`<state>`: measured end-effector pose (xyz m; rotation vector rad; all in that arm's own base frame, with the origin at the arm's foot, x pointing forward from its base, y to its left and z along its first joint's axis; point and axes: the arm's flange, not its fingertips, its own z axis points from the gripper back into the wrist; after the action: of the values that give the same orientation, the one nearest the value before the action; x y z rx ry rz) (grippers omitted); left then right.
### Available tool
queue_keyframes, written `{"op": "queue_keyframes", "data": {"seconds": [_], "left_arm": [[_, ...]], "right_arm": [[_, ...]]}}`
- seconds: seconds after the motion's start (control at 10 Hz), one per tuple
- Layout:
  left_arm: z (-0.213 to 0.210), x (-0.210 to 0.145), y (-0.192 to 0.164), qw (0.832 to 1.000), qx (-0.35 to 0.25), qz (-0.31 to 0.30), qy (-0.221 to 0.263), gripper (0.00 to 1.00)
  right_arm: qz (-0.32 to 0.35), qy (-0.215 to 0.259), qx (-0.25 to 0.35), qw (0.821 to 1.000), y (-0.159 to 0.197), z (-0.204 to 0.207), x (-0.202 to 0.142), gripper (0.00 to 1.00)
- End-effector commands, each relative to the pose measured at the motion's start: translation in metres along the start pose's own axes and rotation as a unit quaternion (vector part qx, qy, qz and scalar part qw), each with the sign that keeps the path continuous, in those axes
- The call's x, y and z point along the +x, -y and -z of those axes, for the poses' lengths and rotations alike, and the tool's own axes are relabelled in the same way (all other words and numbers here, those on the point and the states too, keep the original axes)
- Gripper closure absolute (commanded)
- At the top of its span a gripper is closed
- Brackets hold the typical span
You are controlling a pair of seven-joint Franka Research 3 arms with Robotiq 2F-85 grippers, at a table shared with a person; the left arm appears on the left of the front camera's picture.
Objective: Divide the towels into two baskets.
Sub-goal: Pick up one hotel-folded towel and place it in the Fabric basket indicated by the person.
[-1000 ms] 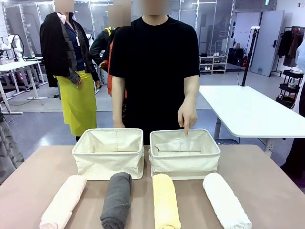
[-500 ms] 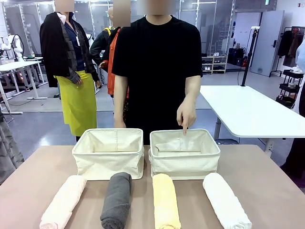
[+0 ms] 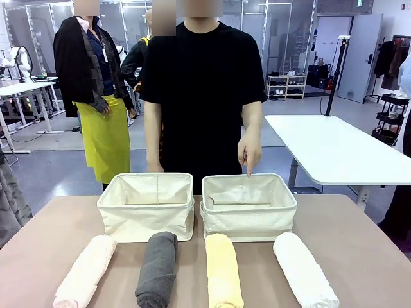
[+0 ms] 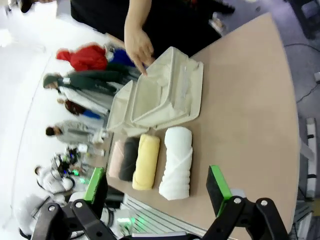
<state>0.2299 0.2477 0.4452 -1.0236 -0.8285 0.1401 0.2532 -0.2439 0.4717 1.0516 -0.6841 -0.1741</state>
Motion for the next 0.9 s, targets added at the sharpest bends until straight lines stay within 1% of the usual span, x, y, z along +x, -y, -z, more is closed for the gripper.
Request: {"op": "queue_keyframes", "data": {"seconds": [0.0, 0.1, 0.2, 0.3, 0.4, 0.6, 0.8], "left_arm": [[-0.001, 0.0, 0.0, 1.0, -0.008, 0.002, 0.005, 0.0], [-0.001, 0.0, 0.0, 1.0, -0.008, 0.002, 0.005, 0.0], [-0.001, 0.0, 0.0, 1.0, -0.008, 0.002, 0.005, 0.0], [-0.001, 0.0, 0.0, 1.0, -0.008, 0.002, 0.005, 0.0], [-0.001, 0.0, 0.0, 1.0, -0.008, 0.002, 0.005, 0.0], [-0.001, 0.0, 0.0, 1.0, -0.008, 0.002, 0.005, 0.0], [-0.001, 0.0, 0.0, 1.0, -0.008, 0.002, 0.005, 0.0]], "right_arm": [[-0.029, -0.072, -0.04, 0.996, -0.04, 0.033, -0.001, 0.0], [-0.042, -0.118, -0.063, 0.99, -0.055, 0.055, -0.007, 0.0], [-0.049, -0.153, -0.092, 0.983, -0.068, 0.079, -0.017, 0.0], [-0.066, -0.179, -0.151, 0.97, -0.077, 0.104, -0.033, 0.0], [-0.066, -0.216, -0.17, 0.959, -0.087, 0.125, -0.049, 0.0], [-0.085, -0.273, -0.2, 0.937, -0.098, 0.162, -0.065, 0.0], [-0.116, -0.306, -0.237, 0.915, -0.103, 0.203, -0.079, 0.0]]}}
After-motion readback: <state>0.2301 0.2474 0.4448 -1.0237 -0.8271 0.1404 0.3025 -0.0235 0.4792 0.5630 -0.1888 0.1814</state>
